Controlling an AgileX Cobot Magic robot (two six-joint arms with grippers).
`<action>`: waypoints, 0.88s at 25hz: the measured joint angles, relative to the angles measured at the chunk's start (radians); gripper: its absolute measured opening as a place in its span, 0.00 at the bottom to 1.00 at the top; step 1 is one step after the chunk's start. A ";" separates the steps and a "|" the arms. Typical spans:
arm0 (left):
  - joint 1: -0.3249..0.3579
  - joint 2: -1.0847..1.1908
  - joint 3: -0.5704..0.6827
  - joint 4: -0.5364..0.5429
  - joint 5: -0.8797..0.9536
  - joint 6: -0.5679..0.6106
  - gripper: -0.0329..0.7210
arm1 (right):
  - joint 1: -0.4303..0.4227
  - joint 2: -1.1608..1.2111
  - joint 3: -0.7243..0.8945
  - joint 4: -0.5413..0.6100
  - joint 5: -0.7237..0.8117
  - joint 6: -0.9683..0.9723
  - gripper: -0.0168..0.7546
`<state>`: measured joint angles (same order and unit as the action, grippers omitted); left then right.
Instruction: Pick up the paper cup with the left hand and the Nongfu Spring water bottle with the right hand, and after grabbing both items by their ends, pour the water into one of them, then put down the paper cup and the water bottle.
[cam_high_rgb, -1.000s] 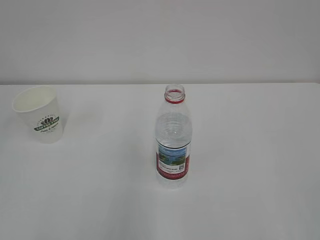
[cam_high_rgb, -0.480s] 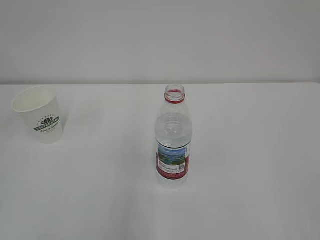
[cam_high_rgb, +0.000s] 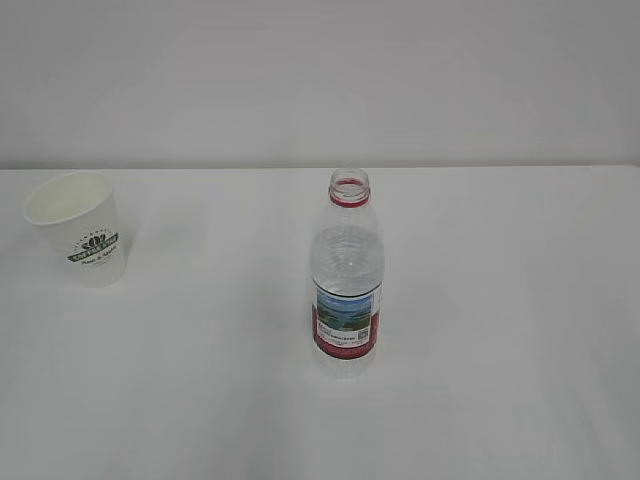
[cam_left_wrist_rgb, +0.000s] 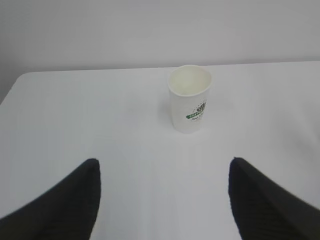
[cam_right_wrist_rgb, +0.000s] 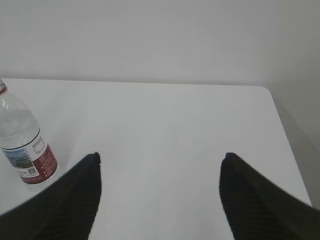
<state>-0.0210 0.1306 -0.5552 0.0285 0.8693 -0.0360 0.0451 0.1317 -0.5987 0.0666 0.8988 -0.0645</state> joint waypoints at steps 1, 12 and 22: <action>0.000 0.016 0.000 0.000 -0.023 0.000 0.81 | 0.000 0.009 0.000 0.000 -0.015 0.000 0.74; 0.000 0.129 0.000 0.000 -0.194 0.000 0.81 | 0.000 0.097 0.000 0.002 -0.155 -0.021 0.74; 0.000 0.216 0.000 0.000 -0.290 0.000 0.81 | 0.000 0.226 -0.001 0.003 -0.277 -0.051 0.74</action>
<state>-0.0210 0.3463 -0.5552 0.0285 0.5795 -0.0360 0.0451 0.3573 -0.5994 0.0698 0.6214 -0.1151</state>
